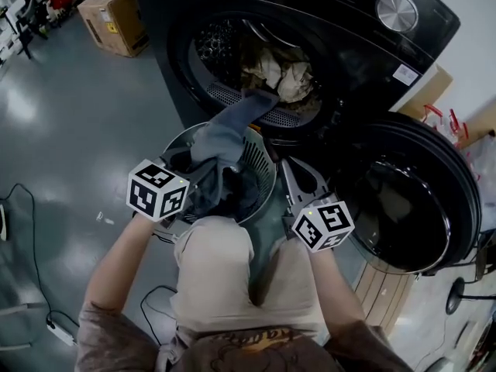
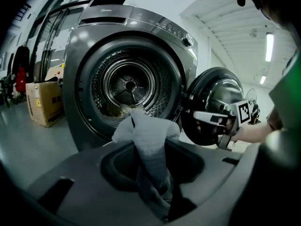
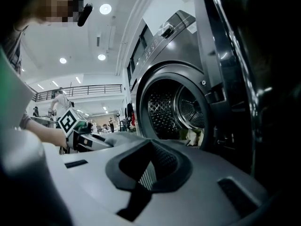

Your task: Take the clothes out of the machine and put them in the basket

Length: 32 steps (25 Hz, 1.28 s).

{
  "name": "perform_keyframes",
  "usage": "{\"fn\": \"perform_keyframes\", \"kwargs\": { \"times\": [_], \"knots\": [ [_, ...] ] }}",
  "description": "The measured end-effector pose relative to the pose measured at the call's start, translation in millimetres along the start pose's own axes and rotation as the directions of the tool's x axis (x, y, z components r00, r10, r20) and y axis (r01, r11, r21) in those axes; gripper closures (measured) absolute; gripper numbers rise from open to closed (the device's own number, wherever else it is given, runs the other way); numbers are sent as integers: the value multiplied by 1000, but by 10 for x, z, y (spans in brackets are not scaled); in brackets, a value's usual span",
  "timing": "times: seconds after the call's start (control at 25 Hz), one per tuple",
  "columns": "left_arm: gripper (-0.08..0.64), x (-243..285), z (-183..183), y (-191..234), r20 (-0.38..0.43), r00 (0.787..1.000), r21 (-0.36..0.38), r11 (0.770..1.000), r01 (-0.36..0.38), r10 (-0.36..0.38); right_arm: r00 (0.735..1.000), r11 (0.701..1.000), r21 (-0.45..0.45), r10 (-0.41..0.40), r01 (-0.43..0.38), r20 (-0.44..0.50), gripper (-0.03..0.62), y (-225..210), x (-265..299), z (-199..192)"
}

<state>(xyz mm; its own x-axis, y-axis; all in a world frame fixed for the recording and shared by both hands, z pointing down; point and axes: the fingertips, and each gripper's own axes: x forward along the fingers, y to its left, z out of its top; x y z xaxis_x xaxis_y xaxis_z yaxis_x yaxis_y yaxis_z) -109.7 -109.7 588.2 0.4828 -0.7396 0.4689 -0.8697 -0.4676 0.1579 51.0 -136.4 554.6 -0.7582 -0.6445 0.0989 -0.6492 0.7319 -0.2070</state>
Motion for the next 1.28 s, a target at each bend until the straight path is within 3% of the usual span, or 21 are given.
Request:
{"fn": "perform_keyframes", "kwargs": {
  "times": [0.08,0.16,0.2,0.6,0.88,1.04,1.28],
  "knots": [
    [349,3,-69,60,-16,999,8,999,-41,41,1000,1000,0,2,-2,-1,595,0,0,-8],
    [218,22,-125,84,-41,997,13,998,-60,60,1000,1000,1,-1,1,-1,595,-21,-10,-7],
    [208,25,-132,83,-45,997,13,998,-62,63,1000,1000,3,-4,4,0,595,-32,-17,-3],
    [204,260,19,-15,-10,999,44,998,-38,39,1000,1000,10,-29,29,7,595,-88,-88,-25],
    [209,651,382,88,76,996,96,994,-48,41,998,998,6,-63,63,14,595,-184,-82,-70],
    [222,1013,609,177,137,990,188,980,-71,45,997,997,-9,-71,71,7,595,-171,-45,-132],
    [225,1709,888,281,146,989,340,938,-60,11,996,996,-33,-83,83,-9,595,-150,21,-242]
  ]
}}
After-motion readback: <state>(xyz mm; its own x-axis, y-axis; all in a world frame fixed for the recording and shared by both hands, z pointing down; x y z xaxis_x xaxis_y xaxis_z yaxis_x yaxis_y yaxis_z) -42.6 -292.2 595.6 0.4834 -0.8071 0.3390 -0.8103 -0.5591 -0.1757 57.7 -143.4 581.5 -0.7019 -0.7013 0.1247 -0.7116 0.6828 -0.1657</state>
